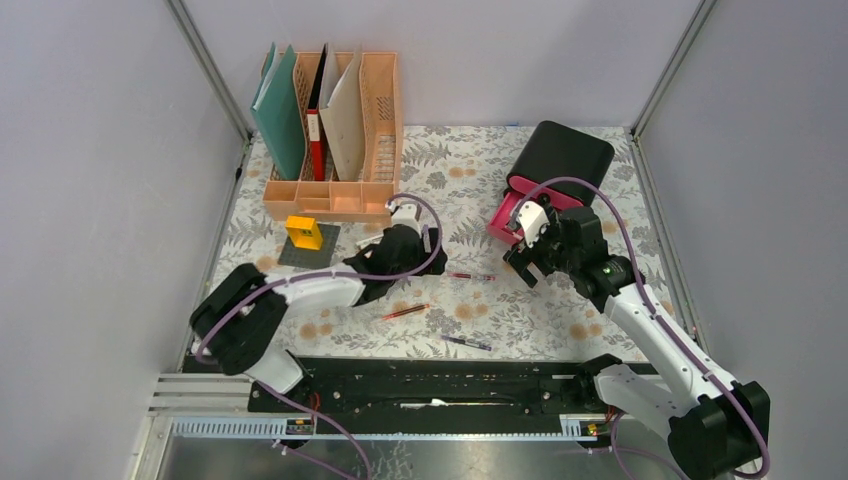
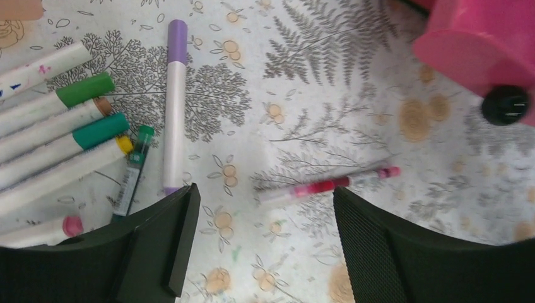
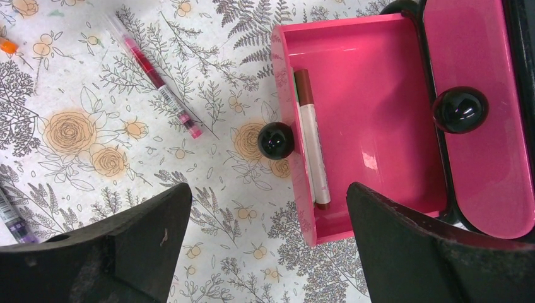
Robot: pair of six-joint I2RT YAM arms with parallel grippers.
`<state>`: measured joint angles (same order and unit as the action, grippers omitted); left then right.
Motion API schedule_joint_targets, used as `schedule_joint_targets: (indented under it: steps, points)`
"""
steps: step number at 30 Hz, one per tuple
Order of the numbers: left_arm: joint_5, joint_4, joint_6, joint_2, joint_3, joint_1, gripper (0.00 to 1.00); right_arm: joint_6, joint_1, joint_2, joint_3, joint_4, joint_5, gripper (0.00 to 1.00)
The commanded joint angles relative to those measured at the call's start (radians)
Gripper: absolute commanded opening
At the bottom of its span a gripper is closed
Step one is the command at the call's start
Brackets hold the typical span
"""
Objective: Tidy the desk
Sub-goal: Pick up the stationery from the center of the board.
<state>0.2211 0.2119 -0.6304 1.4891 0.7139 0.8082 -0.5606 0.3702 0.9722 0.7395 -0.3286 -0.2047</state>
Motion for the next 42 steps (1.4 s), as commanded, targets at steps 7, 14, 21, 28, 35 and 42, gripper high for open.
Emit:
schedule_joint_targets:
  steps: [7,14,21,28,35,42]
  points:
    - [0.023,-0.172,0.075,0.231,0.226,-0.047,0.61,-0.019,-0.004,-0.023,0.045,-0.009,-0.033,1.00]
    - [0.054,-0.197,0.099,0.255,0.255,-0.049,0.59,-0.021,-0.004,-0.021,0.045,-0.010,-0.035,1.00]
    - [0.057,-0.181,0.116,0.237,0.254,-0.048,0.53,-0.024,-0.004,-0.017,0.043,-0.012,-0.038,1.00]
    - [0.103,-0.196,0.125,0.257,0.271,-0.051,0.51,-0.025,-0.004,-0.013,0.043,-0.014,-0.039,1.00]
    - [0.111,-0.195,0.134,0.289,0.277,-0.058,0.50,-0.028,-0.004,-0.014,0.043,-0.015,-0.041,1.00]
    - [0.106,-0.210,0.135,0.347,0.288,-0.072,0.46,-0.028,-0.004,-0.018,0.043,-0.016,-0.042,1.00]
